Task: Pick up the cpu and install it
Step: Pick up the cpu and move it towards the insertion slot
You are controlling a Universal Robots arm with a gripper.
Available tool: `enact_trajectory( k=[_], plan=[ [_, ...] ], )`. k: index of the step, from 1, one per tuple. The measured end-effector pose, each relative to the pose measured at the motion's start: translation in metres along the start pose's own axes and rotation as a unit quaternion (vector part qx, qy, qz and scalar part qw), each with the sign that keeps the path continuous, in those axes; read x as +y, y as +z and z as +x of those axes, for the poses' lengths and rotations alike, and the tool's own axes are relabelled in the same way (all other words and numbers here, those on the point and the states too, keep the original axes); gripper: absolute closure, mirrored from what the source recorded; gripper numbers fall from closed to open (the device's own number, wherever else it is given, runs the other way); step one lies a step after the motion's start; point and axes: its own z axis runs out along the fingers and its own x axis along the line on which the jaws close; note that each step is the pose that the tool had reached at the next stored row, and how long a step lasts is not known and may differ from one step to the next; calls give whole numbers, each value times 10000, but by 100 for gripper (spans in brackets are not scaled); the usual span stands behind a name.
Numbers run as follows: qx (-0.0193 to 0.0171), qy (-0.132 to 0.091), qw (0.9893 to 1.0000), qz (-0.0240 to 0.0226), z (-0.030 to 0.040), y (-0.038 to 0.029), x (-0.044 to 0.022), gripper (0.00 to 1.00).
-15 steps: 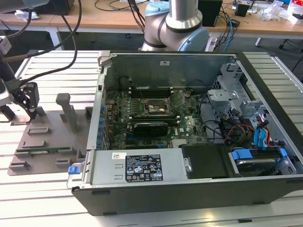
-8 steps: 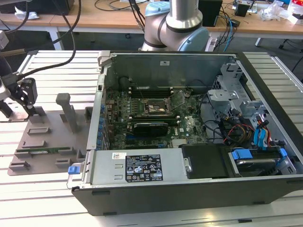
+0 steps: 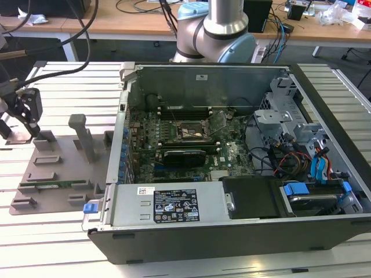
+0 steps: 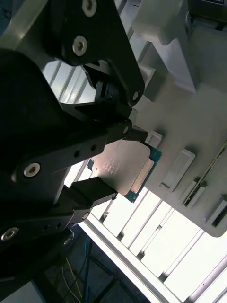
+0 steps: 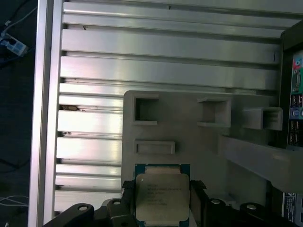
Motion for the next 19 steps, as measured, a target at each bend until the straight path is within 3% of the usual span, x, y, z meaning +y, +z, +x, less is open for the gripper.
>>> enact_trajectory(
  k=[19],
  plan=[
    [0,0,10000,3,-10,-288,8,45]
  ],
)
